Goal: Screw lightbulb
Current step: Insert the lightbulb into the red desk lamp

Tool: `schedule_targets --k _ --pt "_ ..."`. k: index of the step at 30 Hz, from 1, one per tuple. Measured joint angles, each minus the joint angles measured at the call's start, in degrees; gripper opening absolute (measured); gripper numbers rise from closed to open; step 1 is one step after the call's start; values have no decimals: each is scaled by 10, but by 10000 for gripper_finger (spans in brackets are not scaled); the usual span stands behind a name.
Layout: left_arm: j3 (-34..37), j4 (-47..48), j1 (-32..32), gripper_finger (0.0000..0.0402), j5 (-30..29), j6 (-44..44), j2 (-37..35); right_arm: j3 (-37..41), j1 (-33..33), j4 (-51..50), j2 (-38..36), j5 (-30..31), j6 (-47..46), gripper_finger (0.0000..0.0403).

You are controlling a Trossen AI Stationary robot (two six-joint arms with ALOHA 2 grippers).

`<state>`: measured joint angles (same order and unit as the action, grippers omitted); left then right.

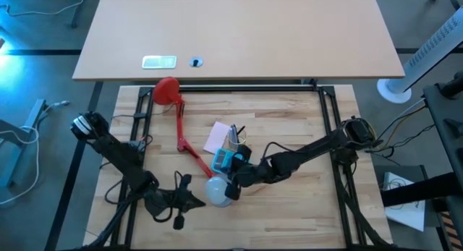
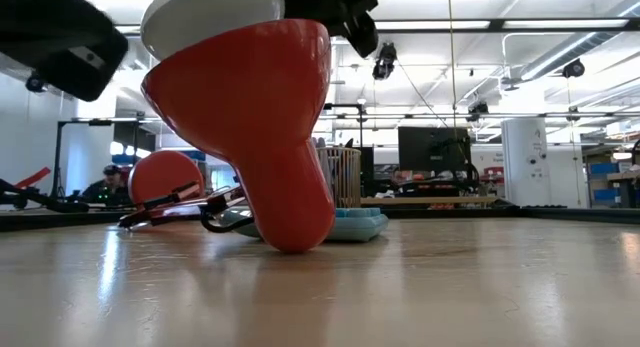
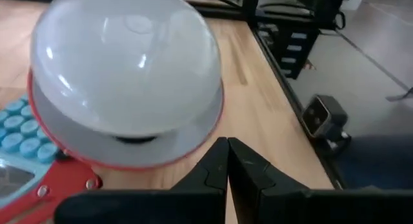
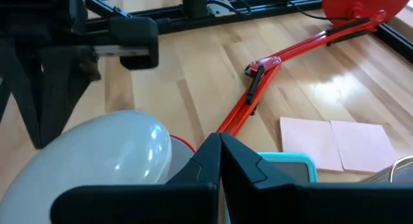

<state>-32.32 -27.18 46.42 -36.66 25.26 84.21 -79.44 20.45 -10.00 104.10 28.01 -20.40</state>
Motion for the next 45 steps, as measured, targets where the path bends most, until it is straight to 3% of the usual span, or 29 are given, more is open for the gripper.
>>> schedule_targets --k 7,28,39,45 --pt "1 -30 -41 0 -1 -2 16 0 3 0 0 -28 -14 0" --pt "2 -8 -66 0 7 10 10 0 29 -5 0 -5 -63 0" --pt "3 100 -89 0 -35 -4 -65 0 40 -4 0 -15 -90 0" --pt "4 243 -83 0 -33 49 -144 1 40 -6 1 -15 -89 0"
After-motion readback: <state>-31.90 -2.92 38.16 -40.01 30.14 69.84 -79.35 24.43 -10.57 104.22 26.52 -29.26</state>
